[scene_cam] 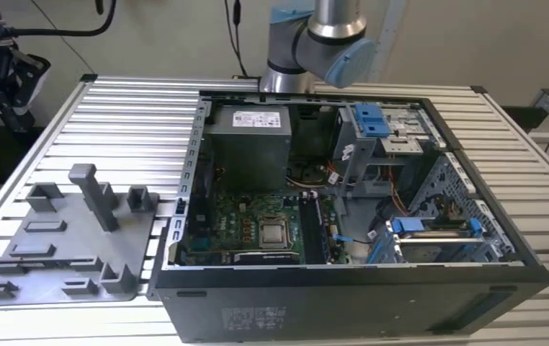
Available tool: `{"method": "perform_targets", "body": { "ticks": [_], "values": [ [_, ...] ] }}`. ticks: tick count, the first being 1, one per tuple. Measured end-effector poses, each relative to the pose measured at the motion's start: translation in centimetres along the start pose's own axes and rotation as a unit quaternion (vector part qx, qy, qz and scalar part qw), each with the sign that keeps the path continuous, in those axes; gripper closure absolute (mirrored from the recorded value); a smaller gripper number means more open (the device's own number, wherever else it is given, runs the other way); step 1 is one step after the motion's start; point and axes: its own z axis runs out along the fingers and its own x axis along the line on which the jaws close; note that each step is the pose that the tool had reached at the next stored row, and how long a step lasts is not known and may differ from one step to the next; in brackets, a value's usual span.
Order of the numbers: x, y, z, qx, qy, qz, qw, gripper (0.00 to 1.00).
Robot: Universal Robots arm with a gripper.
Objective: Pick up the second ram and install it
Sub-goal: 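Reach for the second ram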
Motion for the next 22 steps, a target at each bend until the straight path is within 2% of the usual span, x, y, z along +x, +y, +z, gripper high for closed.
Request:
{"method": "perform_targets", "body": {
  "ticks": [13,22],
  "values": [
    [0.04,-3.19,1.06,0.0000,0.0000,0.000,1.0000,0.89],
    [-0.06,-4.73,1.29,0.0000,0.0000,0.000,1.0000,0.89]
  ]
}}
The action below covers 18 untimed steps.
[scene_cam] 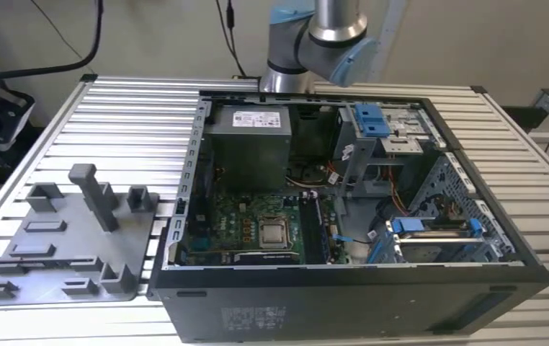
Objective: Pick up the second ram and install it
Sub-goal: 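Reach for the second ram, then pick up the second ram and move it above second insertion slot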
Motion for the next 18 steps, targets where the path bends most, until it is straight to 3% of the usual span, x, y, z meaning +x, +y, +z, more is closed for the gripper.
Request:
{"method": "perform_targets", "body": {
  "ticks": [4,18],
  "values": [
    [-0.03,-0.42,0.04,0.0000,0.0001,0.000,1.0000,0.89],
    [-0.03,-0.42,0.04,0.0002,0.0025,0.000,1.0000,0.89]
  ]
}}
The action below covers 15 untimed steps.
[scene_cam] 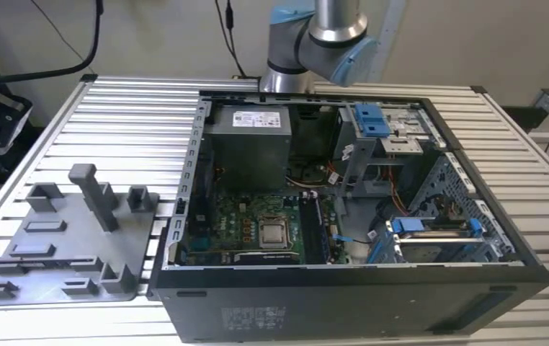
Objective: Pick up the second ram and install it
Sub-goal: 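Pick up the second ram and move it above second insertion slot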
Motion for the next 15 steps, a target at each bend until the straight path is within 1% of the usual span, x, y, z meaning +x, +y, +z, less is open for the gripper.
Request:
{"method": "perform_targets", "body": {
  "ticks": [4,9,12,14,15],
  "values": [
    [0.00,0.00,0.00,0.0001,0.0002,-0.005,1.0000,0.89],
    [0.01,0.00,0.01,0.0006,0.0011,-0.026,0.9997,0.89],
    [0.01,0.00,0.01,0.0010,0.0019,-0.043,0.9991,0.89],
    [0.01,0.00,0.00,0.0014,0.0025,-0.056,0.9984,0.89],
    [0.01,0.00,0.01,0.0016,0.0029,-0.064,0.9979,0.89]
  ]
}}
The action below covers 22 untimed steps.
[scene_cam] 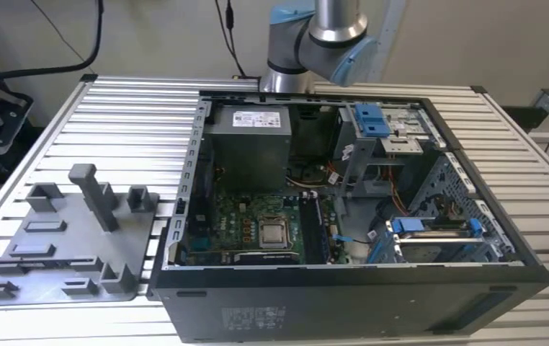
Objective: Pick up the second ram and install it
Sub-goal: 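Pick up the second ram and move it above second insertion slot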
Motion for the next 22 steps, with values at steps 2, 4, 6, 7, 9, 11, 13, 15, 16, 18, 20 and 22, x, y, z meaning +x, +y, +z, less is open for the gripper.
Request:
{"method": "perform_targets", "body": {
  "ticks": [2,4,6,7,9,11,13,15,16,18,20,22],
  "values": [
    [0.00,0.00,0.00,0.0004,0.0007,-0.015,0.9999,0.89],
    [0.00,0.00,-0.01,0.0008,0.0013,-0.031,0.9995,0.89],
    [0.00,0.00,0.00,0.0011,0.0019,-0.044,0.9990,0.89],
    [0.00,0.00,-0.01,0.0013,0.0023,-0.052,0.9987,0.89],
    [0.00,0.00,0.00,0.0018,0.0030,-0.069,0.9976,0.89],
    [0.00,0.00,0.00,0.0022,0.0038,-0.088,0.9961,0.89],
    [0.00,0.00,-0.01,0.0027,0.0047,-0.106,0.9943,0.89],
    [0.00,0.00,-0.01,0.0030,0.0052,-0.118,0.9930,0.89],
    [0.00,0.00,-0.01,0.0030,0.0053,-0.120,0.9928,0.89],
    [0.00,0.00,-0.01,0.0032,0.0056,-0.126,0.9920,0.89],
    [0.03,0.00,-0.01,0.0036,0.0063,-0.141,0.9900,0.89],
    [0.04,0.00,0.00,0.0040,0.0070,-0.158,0.9873,0.89]
  ]
}}
